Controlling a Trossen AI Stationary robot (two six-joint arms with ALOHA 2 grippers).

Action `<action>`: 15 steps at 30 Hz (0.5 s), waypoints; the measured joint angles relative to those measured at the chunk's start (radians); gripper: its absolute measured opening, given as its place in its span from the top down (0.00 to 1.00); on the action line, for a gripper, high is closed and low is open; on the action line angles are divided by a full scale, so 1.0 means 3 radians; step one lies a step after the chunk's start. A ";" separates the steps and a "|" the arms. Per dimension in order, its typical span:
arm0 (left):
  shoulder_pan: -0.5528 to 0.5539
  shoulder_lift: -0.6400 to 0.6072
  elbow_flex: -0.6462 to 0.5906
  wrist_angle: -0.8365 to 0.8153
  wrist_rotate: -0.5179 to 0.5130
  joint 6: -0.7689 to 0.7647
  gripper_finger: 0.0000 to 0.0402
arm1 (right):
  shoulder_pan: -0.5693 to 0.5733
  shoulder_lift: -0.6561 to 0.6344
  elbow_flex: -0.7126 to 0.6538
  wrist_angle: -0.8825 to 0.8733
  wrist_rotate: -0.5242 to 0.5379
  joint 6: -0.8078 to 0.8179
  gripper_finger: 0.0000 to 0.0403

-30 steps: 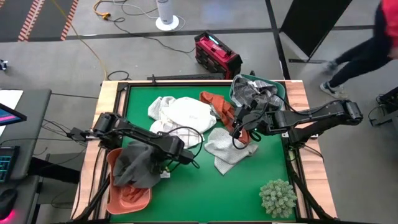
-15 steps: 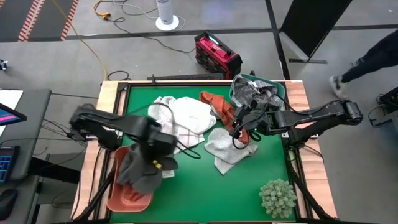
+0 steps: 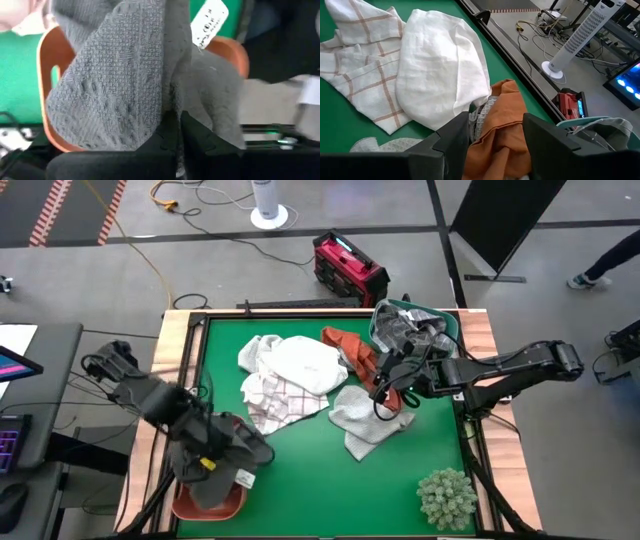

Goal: Sort towels by color in basket
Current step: Put the gray towel into the orange bin

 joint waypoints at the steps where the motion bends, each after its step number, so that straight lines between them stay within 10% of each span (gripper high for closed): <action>1: -0.0051 0.0011 -0.0115 0.0004 -0.0052 -0.0006 1.00 | 0.0000 0.0000 0.0000 0.0000 0.0000 0.0008 0.46; 15: -0.0106 0.0017 -0.2086 0.1301 0.0002 0.0541 0.99 | 0.0000 0.0000 0.0000 0.0104 -0.0001 -0.0007 0.46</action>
